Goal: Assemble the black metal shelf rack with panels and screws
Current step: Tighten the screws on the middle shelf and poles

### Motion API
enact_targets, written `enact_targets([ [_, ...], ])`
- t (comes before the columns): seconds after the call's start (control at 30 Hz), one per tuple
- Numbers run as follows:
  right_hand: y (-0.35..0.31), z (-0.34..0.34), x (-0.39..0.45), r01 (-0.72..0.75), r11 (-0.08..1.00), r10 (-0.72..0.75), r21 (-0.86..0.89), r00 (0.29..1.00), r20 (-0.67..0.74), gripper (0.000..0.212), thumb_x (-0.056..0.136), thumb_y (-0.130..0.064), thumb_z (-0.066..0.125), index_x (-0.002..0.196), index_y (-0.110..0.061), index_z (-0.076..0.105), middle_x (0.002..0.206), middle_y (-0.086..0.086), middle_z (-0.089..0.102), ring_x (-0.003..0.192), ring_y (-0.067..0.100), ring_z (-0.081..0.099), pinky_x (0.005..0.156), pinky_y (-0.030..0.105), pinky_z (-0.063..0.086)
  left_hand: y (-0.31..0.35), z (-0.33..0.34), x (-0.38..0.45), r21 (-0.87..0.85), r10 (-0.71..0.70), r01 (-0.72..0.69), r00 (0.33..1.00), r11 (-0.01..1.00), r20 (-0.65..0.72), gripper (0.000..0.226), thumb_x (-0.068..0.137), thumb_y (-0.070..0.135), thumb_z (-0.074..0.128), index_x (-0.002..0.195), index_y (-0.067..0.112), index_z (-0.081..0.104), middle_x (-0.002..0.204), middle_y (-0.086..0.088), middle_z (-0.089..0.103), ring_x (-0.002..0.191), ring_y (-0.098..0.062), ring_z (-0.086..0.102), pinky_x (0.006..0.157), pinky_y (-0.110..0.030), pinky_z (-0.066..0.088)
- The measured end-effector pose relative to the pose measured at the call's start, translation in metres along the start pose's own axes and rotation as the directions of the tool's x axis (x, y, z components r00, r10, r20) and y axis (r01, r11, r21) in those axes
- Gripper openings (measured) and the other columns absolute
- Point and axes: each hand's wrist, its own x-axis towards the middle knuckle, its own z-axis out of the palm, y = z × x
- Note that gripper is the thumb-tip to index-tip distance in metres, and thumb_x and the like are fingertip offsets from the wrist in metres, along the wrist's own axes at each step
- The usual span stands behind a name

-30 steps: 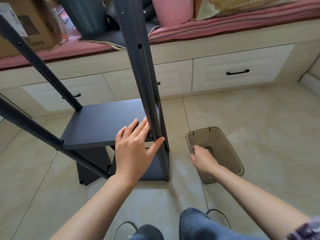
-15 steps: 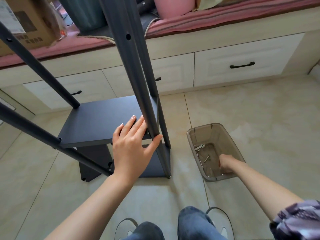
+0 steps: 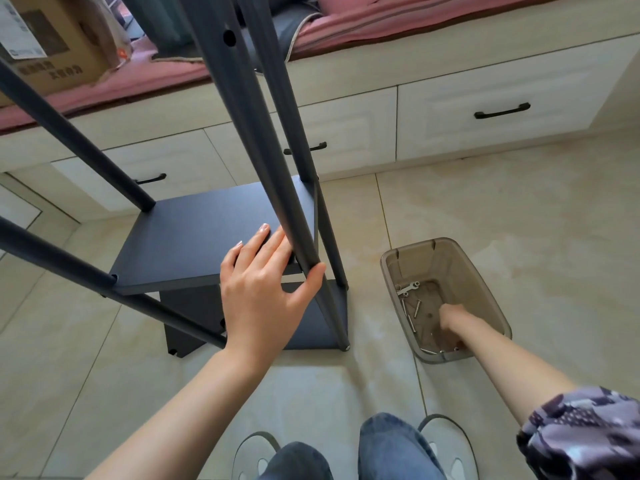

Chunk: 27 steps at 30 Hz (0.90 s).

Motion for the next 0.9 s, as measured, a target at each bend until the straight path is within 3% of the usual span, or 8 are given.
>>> enact_targets([
  [0.13, 0.000, -0.001, 0.000, -0.012, 0.999, 0.012, 0.035, 1.000, -0.009, 0.042, 0.091, -0.012, 0.064, 0.131, 0.000, 0.056, 0.136, 0.015, 0.058, 0.123, 0.027, 0.059, 0.092, 0.026, 0.048, 0.001, 0.001, 0.000, 0.000, -0.001, 0.001, 1.000, 1.000, -0.007, 0.045, 0.092, 0.051, 0.054, 0.110, 0.017, 0.076, 0.130, 0.004, 0.068, 0.135, -0.022, 0.053, 0.112, -0.047, 0.036],
  [0.27, 0.003, -0.003, 0.005, 0.019, 0.998, -0.020, 0.055, 0.999, 0.028, 0.037, 0.096, -0.001, 0.052, 0.132, 0.004, 0.051, 0.135, 0.021, 0.055, 0.123, 0.032, 0.057, 0.086, 0.029, 0.046, 0.001, 0.001, 0.001, 0.000, 0.001, -0.001, 1.000, 1.000, -0.004, 0.044, 0.092, 0.051, 0.055, 0.111, 0.017, 0.076, 0.130, 0.004, 0.068, 0.135, -0.022, 0.053, 0.112, -0.047, 0.036],
  [0.4, 0.004, 0.002, 0.002, -0.006, 1.000, 0.006, 0.005, 0.999, -0.034, 0.039, 0.093, -0.006, 0.057, 0.131, 0.000, 0.052, 0.136, 0.016, 0.054, 0.122, 0.029, 0.058, 0.087, 0.025, 0.046, 0.001, 0.001, 0.000, 0.002, 0.005, -0.005, 1.000, 1.000, -0.006, 0.044, 0.092, 0.050, 0.055, 0.109, 0.016, 0.076, 0.129, 0.004, 0.069, 0.134, -0.022, 0.053, 0.111, -0.048, 0.036],
  [0.7, 0.003, 0.007, 0.011, 0.052, 0.987, -0.055, -0.154, 0.998, -0.015, 0.041, 0.093, -0.003, 0.051, 0.133, 0.002, 0.051, 0.137, 0.018, 0.053, 0.123, 0.032, 0.057, 0.093, 0.030, 0.047, 0.000, 0.003, 0.000, 0.009, 0.012, -0.012, 1.000, 1.000, -0.023, 0.044, 0.092, 0.050, 0.057, 0.110, 0.015, 0.077, 0.128, 0.002, 0.069, 0.133, -0.023, 0.055, 0.110, -0.049, 0.038],
  [0.9, 0.003, 0.002, 0.008, 0.088, 0.977, -0.085, -0.194, 0.996, 0.022, 0.039, 0.092, -0.005, 0.058, 0.130, 0.003, 0.054, 0.134, 0.018, 0.057, 0.121, 0.030, 0.060, 0.086, 0.027, 0.047, 0.000, 0.005, 0.001, 0.017, 0.015, -0.015, 1.000, 1.000, -0.023, 0.046, 0.093, 0.052, 0.055, 0.112, 0.016, 0.076, 0.130, 0.003, 0.068, 0.134, -0.022, 0.053, 0.111, -0.047, 0.037],
])
